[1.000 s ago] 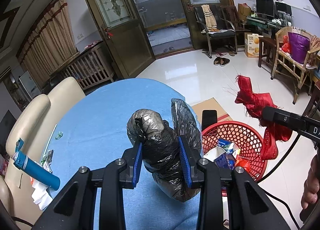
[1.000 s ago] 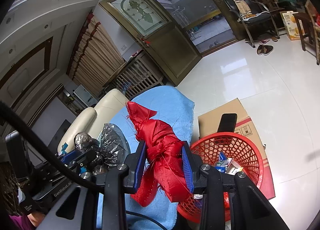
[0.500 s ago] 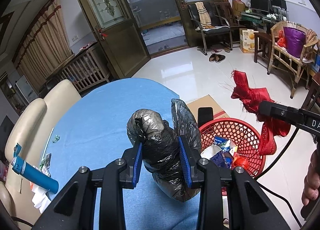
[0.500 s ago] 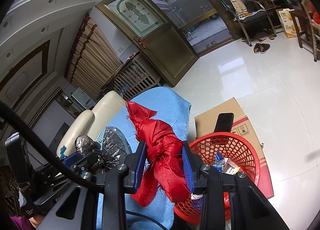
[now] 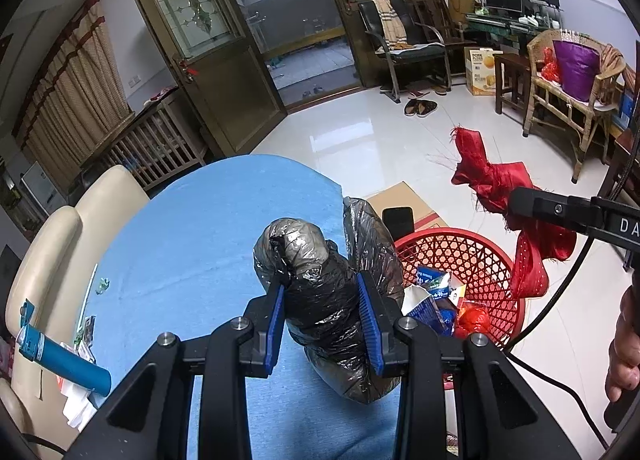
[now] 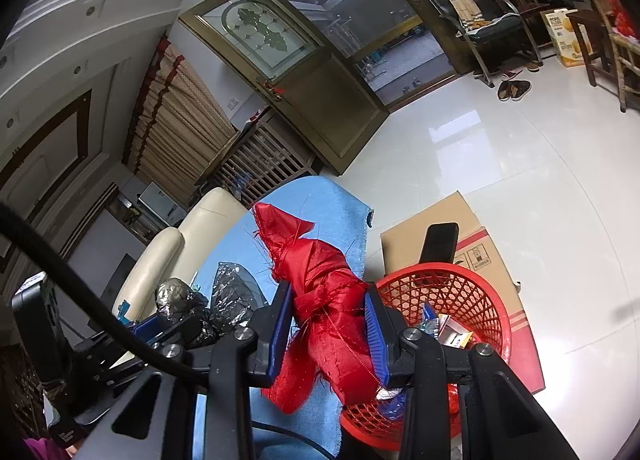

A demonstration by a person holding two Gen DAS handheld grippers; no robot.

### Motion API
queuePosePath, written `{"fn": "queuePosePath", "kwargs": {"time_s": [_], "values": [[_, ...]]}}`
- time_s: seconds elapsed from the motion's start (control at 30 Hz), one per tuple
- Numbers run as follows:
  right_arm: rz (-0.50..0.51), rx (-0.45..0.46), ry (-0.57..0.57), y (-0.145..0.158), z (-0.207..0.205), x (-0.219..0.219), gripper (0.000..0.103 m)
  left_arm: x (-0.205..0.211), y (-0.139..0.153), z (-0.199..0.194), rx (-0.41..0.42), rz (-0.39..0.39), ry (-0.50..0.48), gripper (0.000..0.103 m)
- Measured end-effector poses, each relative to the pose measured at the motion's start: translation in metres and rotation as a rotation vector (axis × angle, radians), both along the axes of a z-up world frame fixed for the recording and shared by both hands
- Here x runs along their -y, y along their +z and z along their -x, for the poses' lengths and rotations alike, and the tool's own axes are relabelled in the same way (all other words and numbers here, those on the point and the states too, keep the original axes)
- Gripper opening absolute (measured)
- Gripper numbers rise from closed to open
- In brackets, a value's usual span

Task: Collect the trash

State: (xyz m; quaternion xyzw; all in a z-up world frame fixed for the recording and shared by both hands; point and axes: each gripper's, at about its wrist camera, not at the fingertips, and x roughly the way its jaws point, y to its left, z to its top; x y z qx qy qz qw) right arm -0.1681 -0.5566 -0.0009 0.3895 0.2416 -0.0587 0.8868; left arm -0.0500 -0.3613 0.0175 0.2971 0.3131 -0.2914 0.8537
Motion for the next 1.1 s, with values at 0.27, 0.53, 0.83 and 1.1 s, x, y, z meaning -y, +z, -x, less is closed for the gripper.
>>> {"fn": "queuePosePath", "kwargs": {"time_s": [0.27,0.53,0.83,1.1], "values": [[-0.015,-0.006,-0.014,-0.006,0.001,0.004,0.038,0.007,-0.008,0.003,-0.032,-0.009,-0.040,0.036],[-0.031,-0.018,-0.032,-0.010,0.001,0.009,0.039,0.014,-0.020,0.003,-0.078,-0.016,-0.077,0.036],[-0.050,-0.035,-0.044,-0.018,0.000,0.011,0.039,0.022,-0.032,0.000,-0.131,-0.011,-0.115,0.036],[-0.084,-0.058,-0.071,-0.037,-0.001,0.020,0.039,0.030,-0.045,0.000,-0.180,0.000,-0.156,0.037]]}}
